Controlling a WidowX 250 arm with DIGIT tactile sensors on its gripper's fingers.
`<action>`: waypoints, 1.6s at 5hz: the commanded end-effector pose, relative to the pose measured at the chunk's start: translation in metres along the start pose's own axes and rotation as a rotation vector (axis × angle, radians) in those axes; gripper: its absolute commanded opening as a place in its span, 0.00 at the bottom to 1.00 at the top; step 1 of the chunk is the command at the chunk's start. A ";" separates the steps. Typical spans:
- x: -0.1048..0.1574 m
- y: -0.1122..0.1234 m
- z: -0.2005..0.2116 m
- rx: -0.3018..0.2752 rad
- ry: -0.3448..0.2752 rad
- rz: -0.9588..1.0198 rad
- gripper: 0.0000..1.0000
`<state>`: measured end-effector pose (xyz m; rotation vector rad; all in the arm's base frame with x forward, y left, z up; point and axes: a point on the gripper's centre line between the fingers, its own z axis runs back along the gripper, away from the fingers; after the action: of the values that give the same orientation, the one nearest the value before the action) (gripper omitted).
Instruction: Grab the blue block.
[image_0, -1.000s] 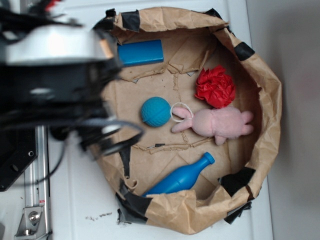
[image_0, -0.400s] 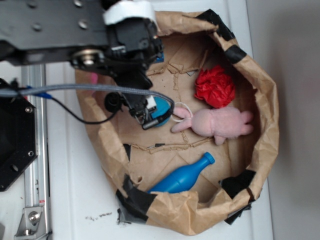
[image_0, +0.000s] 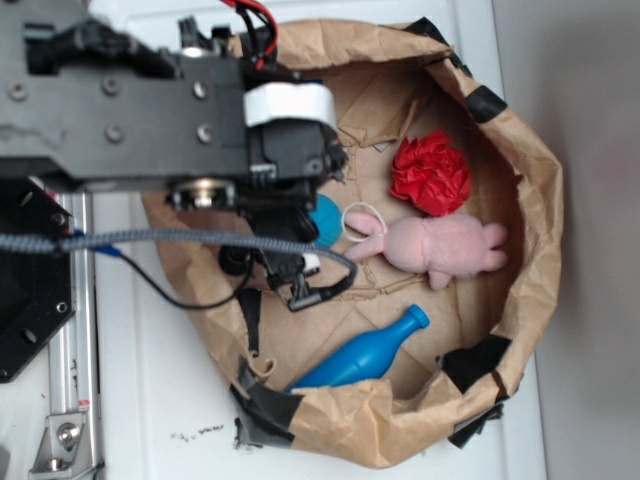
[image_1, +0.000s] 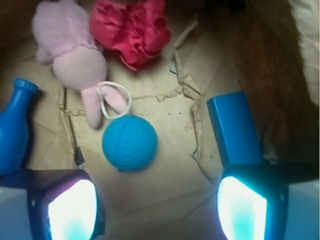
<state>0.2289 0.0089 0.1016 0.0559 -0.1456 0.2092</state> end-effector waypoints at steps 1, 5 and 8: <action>0.006 0.012 -0.004 -0.004 -0.025 0.007 1.00; 0.002 0.081 -0.033 0.012 0.001 -0.264 1.00; 0.009 0.080 -0.039 0.033 0.029 -0.238 1.00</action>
<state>0.2167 0.0819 0.0567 0.0697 -0.0730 -0.0450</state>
